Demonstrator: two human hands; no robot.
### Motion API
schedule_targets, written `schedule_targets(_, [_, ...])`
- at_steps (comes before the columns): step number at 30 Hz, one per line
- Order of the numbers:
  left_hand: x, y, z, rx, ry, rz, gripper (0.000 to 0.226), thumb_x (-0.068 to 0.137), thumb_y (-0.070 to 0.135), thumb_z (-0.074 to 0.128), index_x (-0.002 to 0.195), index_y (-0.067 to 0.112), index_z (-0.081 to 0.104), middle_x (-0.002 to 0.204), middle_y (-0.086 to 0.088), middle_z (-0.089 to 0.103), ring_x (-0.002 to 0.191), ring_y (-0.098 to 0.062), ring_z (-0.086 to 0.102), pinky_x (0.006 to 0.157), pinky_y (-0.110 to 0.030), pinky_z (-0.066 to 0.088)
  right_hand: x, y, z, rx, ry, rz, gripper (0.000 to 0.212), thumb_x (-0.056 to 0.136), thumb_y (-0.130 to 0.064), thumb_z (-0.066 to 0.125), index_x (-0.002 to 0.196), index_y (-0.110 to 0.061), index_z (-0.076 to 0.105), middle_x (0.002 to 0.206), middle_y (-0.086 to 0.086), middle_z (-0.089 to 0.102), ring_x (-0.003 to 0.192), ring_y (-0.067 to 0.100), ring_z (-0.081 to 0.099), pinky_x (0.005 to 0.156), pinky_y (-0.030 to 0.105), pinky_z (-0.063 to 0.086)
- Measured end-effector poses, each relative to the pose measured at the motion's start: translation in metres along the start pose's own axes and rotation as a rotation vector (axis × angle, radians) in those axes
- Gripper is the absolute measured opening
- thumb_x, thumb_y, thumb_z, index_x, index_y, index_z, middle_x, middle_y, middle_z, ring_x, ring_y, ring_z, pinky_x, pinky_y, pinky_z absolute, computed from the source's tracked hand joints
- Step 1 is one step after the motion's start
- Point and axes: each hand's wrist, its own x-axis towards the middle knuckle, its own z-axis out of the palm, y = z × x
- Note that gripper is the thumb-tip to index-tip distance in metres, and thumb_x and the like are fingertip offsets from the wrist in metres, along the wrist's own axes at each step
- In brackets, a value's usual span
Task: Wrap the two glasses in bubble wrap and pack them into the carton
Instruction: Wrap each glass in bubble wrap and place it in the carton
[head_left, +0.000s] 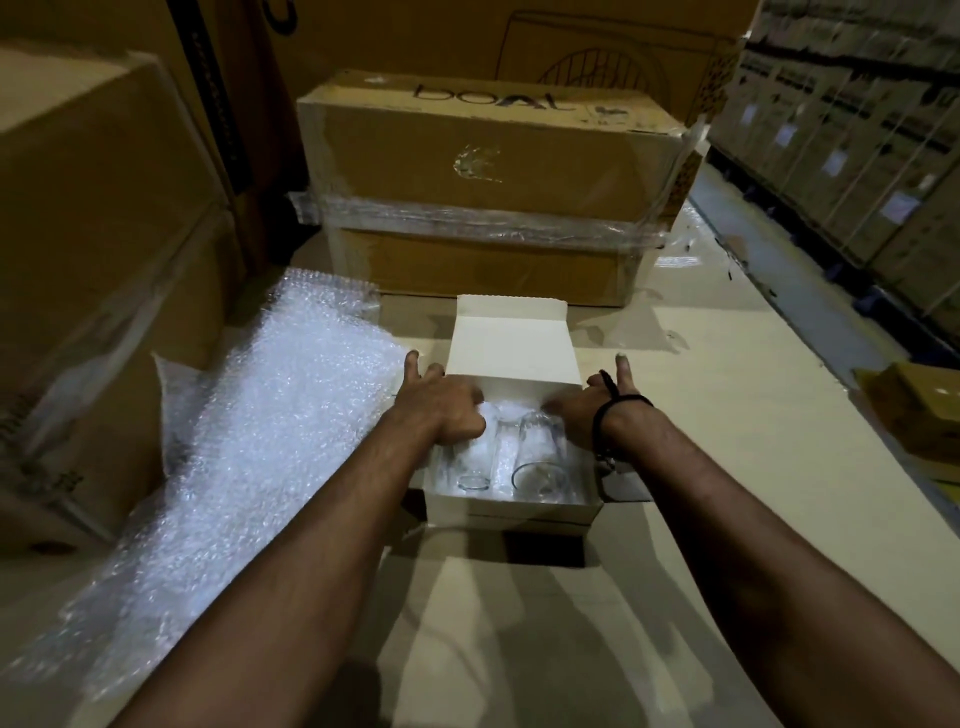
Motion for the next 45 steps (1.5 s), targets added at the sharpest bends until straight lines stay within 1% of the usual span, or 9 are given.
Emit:
schedule_targets(5, [-0.001,-0.009,-0.003,-0.034,0.133,0.038,0.05,0.075,0.029,0.054,0.124,0.039,0.057,0.117,0.002,0.065,0.129,-0.025,0.039,0.112,-0.056,-0.007,0.013,-0.002,-0.005,0.002,0.031,-0.043,0.055,0.098,-0.023,0.032,0.141,-0.056,0.022,0.157,0.0,0.025,0.146,0.031,0.005,0.108,0.065,-0.015])
schedule_targets(11, [-0.002,-0.003,0.007,0.006,0.064,-0.003,0.056,0.076,0.029,0.053,0.131,0.035,0.055,0.131,-0.004,0.059,0.133,-0.029,0.038,0.114,-0.059,-0.005,0.026,-0.014,-0.003,-0.025,0.016,-0.009,0.048,0.099,-0.029,0.029,0.141,-0.052,0.029,0.158,0.002,0.021,0.145,0.034,0.005,0.108,0.065,-0.016])
schedule_targets(16, [-0.012,-0.007,0.013,0.0,0.296,-0.039,0.061,0.07,0.029,0.059,0.13,0.033,0.055,0.119,-0.002,0.065,0.13,-0.025,0.04,0.114,-0.054,0.002,0.021,-0.003,0.0,-0.017,0.094,0.094,0.031,0.09,-0.017,0.045,0.116,-0.029,0.056,0.129,0.005,0.057,0.137,0.037,0.029,0.104,0.072,-0.008])
schedule_targets(24, [-0.008,-0.008,0.019,-0.003,0.178,-0.083,0.056,0.074,0.031,0.053,0.13,0.03,0.057,0.123,-0.005,0.064,0.127,-0.026,0.043,0.114,-0.057,0.008,0.023,-0.012,0.025,0.022,0.095,0.085,0.052,0.086,-0.015,0.037,0.135,-0.028,0.045,0.151,0.002,0.029,0.142,0.036,0.009,0.101,0.074,-0.01])
schedule_targets(31, [-0.012,-0.008,0.021,-0.081,0.191,-0.025,0.061,0.074,0.025,0.058,0.135,0.03,0.053,0.13,-0.009,0.06,0.13,-0.028,0.04,0.116,-0.047,0.013,0.016,-0.013,0.028,0.035,0.076,0.095,0.052,0.084,-0.011,0.045,0.132,-0.029,0.048,0.151,0.003,0.033,0.144,0.037,0.007,0.105,0.07,-0.007])
schedule_targets(34, [-0.024,-0.011,0.02,-0.359,0.3,0.028,0.065,0.075,0.01,0.056,0.138,0.027,0.051,0.138,-0.01,0.055,0.138,-0.028,0.034,0.119,-0.045,0.004,0.006,-0.012,0.024,0.123,0.115,0.099,0.044,0.091,-0.017,0.033,0.132,-0.029,0.046,0.148,0.003,0.037,0.144,0.033,0.012,0.108,0.067,-0.009])
schedule_targets(40, [-0.077,-0.056,0.03,-0.676,0.912,-0.046,0.044,0.07,0.002,0.057,0.109,0.014,0.071,0.114,-0.005,0.07,0.111,-0.027,0.061,0.102,-0.043,0.042,-0.044,-0.029,0.006,0.405,0.616,0.097,0.034,0.094,-0.033,0.046,0.127,-0.029,0.053,0.124,-0.003,0.062,0.124,0.022,0.048,0.114,0.055,0.006])
schedule_targets(42, [-0.105,-0.08,0.053,-0.622,0.922,-0.272,0.034,0.077,0.008,0.061,0.108,0.016,0.072,0.116,-0.004,0.07,0.112,-0.029,0.06,0.101,-0.045,0.043,-0.064,-0.053,0.012,0.615,0.815,0.001,0.031,0.093,-0.029,0.053,0.122,-0.022,0.061,0.122,0.001,0.065,0.116,0.023,0.055,0.109,0.043,0.025])
schedule_targets(45, [-0.135,-0.106,0.091,-0.478,0.648,-0.558,0.035,0.084,0.027,0.069,0.119,0.022,0.068,0.133,-0.001,0.061,0.126,-0.028,0.051,0.103,-0.044,0.034,-0.088,-0.107,0.03,0.787,1.134,-0.255,0.023,0.087,-0.022,0.055,0.099,-0.011,0.071,0.098,0.007,0.071,0.091,0.024,0.063,0.084,0.032,0.045])
